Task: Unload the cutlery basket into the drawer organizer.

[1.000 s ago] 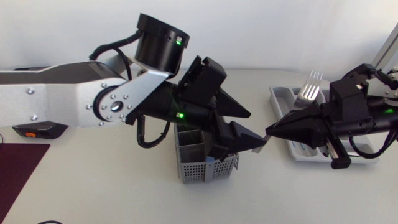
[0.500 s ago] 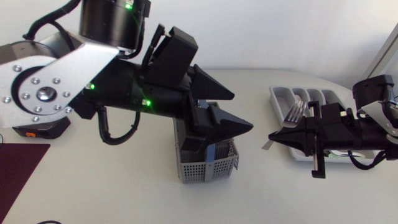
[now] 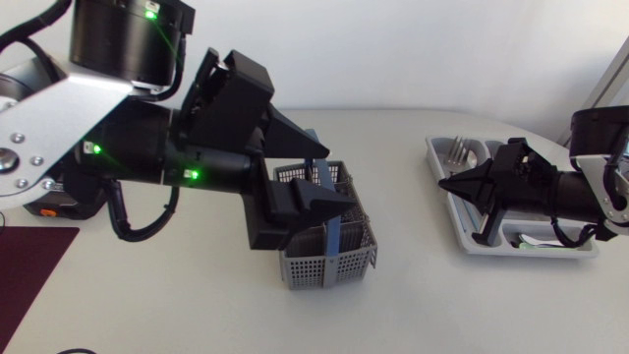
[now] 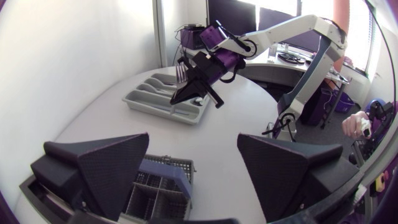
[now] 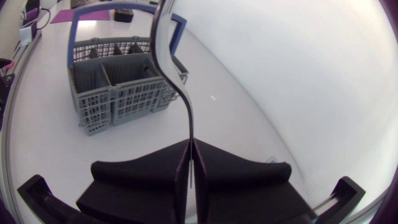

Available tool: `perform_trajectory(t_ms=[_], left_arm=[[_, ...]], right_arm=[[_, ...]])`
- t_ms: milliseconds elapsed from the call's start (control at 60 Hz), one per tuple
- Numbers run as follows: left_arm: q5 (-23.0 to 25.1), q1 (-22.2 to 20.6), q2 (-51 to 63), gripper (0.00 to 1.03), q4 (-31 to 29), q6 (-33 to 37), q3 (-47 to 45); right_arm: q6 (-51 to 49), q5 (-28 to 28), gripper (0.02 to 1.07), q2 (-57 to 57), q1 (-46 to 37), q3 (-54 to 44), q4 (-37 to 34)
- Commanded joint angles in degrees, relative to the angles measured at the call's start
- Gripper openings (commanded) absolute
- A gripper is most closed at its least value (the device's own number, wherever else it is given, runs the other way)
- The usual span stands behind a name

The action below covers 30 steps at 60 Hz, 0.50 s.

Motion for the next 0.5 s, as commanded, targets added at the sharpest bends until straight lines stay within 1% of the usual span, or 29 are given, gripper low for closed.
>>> perform_trajectory(t_ms=[0,167,300,383,417,450,483], left_arm=[[-0.2,1.3,-2.1,1.00,-1.3,1.1,-1.6],[-0.3,3.8,-4.3,1.00,-3.7,2.0,-2.1],[-0.3,5.2,-5.6,1.00,-5.5,2.8,-2.7],[-0.4,6.0,-6.3,1.00,-6.4,3.2,-3.0],[-0.4,6.3,-6.3,1.00,-6.5,3.3,-3.1],[-0.4,6.6,-6.6,1.00,-6.6,3.3,-3.3],[-0.4,7.0,-7.0,1.00,-6.6,3.4,-3.5]], right_arm=[[3.4,3.4,0.07,1.9,-0.3,2.6,2.2],[7.4,15.6,0.07,4.4,2.1,6.0,3.2],[12.1,22.2,0.07,7.7,2.6,10.1,2.9],[14.6,27.2,0.07,10.6,3.1,13.5,1.2],[15.2,28.2,0.07,11.3,3.3,14.1,0.9],[16.7,31.0,0.07,12.7,3.4,15.4,0.9],[17.4,32.5,0.07,13.5,3.5,16.0,0.8]])
